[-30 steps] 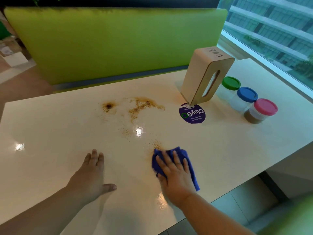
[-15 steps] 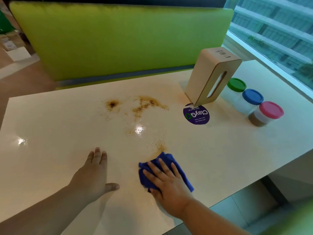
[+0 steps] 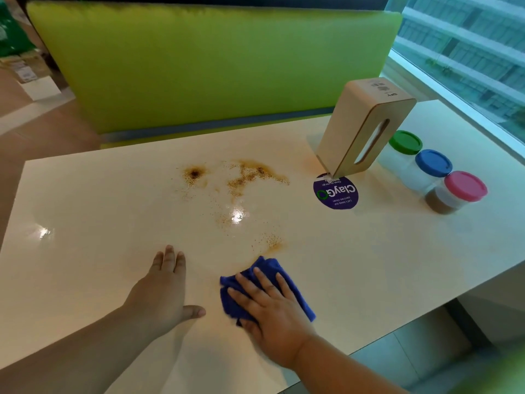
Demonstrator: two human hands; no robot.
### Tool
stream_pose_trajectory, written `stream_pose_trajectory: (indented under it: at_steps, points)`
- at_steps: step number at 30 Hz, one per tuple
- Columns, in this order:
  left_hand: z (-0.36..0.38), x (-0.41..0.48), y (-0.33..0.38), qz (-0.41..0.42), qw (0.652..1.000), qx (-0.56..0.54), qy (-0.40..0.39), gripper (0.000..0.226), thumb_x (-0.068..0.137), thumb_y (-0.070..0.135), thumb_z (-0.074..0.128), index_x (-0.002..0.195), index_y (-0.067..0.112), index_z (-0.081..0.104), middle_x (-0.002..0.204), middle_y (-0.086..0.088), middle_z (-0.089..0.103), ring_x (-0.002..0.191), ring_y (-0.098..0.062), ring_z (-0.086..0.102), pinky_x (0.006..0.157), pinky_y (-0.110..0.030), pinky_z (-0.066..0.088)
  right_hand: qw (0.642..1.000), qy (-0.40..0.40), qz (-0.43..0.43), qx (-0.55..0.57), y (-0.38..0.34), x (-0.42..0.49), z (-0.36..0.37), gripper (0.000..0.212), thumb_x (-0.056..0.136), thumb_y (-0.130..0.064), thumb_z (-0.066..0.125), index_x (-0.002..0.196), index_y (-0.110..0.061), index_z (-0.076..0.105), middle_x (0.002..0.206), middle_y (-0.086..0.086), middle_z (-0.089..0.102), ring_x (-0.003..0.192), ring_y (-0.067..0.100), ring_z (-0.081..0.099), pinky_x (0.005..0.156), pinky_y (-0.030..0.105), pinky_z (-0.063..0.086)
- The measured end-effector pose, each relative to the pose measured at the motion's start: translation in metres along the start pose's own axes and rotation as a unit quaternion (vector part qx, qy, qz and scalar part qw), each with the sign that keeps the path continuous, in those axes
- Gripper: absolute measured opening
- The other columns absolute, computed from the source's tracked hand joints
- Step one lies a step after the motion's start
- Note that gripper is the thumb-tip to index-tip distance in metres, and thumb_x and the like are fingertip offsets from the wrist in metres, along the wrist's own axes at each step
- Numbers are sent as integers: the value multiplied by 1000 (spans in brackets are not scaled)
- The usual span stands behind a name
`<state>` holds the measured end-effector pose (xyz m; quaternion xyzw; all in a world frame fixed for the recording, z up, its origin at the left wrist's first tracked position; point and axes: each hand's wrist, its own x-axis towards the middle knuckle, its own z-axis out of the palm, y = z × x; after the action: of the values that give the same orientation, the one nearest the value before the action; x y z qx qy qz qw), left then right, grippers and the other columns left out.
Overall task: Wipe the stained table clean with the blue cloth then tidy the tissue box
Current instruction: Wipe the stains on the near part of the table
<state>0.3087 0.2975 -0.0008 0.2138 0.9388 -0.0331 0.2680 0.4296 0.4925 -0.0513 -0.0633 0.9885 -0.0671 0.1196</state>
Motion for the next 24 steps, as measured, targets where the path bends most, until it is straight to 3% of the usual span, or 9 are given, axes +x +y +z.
stream_pose_trajectory:
  at_steps: [3,5,7,10,11,13,16,19,24]
  points:
    - [0,1,0,0,1000,0,-2,123,70,77,50,147,5,-12,156,-17,-18,146,-30,-7,115,-35,21,995,44,78,46,20,17,-11,56,94,-49,21,149,-42,17,156,-20,3,147,16,1,115,39,-10]
    - [0,0,0,0,1000,3,-2,123,70,78,49,147,5,-12,156,-17,-17,146,-30,-7,115,-35,21,989,47,122,72,23,23,-13,59,91,-51,10,149,-42,3,152,-22,-15,145,15,-17,112,38,-21]
    - [0,0,0,-1,1000,5,-2,123,70,77,50,147,5,-12,156,-17,-18,146,-30,-7,115,-35,20,991,36,109,71,7,20,-12,59,92,-50,14,150,-40,7,156,-18,-8,146,19,-13,113,42,-18]
    - [0,0,1,-1,1000,6,2,122,70,76,52,147,6,-12,156,-16,-18,146,-29,-7,115,-34,21,998,7,39,40,-19,7,-2,54,91,-51,34,143,-39,34,152,-13,32,141,23,29,107,48,12]
    - [0,0,1,-2,1000,6,2,122,71,76,52,147,6,-12,156,-15,-18,146,-28,-7,115,-34,21,999,-1,34,35,-21,7,-1,53,91,-52,34,143,-40,34,151,-14,34,140,21,31,106,48,14]
    - [0,1,1,-5,1000,6,1,122,71,75,53,147,6,-13,156,-15,-19,146,-28,-7,115,-34,20,999,5,31,41,-10,13,-7,53,94,-51,26,147,-42,23,156,-16,19,146,18,12,112,45,2]
    - [0,1,0,-3,1000,-1,-3,122,71,76,51,147,5,-13,156,-16,-19,146,-28,-8,115,-34,19,991,23,103,87,10,31,-16,64,87,-54,3,149,-42,2,157,-19,-11,144,14,-19,112,41,-20]
    - [0,1,0,-4,1000,-1,-4,122,71,75,52,147,6,-13,156,-15,-19,146,-29,-9,115,-35,20,988,12,128,87,-1,34,-20,68,82,-54,-3,149,-41,-4,154,-17,-19,140,17,-28,110,45,-22]
    - [1,2,0,-4,1000,4,1,122,70,76,53,147,7,-13,156,-15,-19,146,-28,-7,115,-34,22,993,-14,47,104,-23,20,-18,59,92,-51,12,148,-44,-1,156,-20,-14,140,14,-28,109,45,-24]
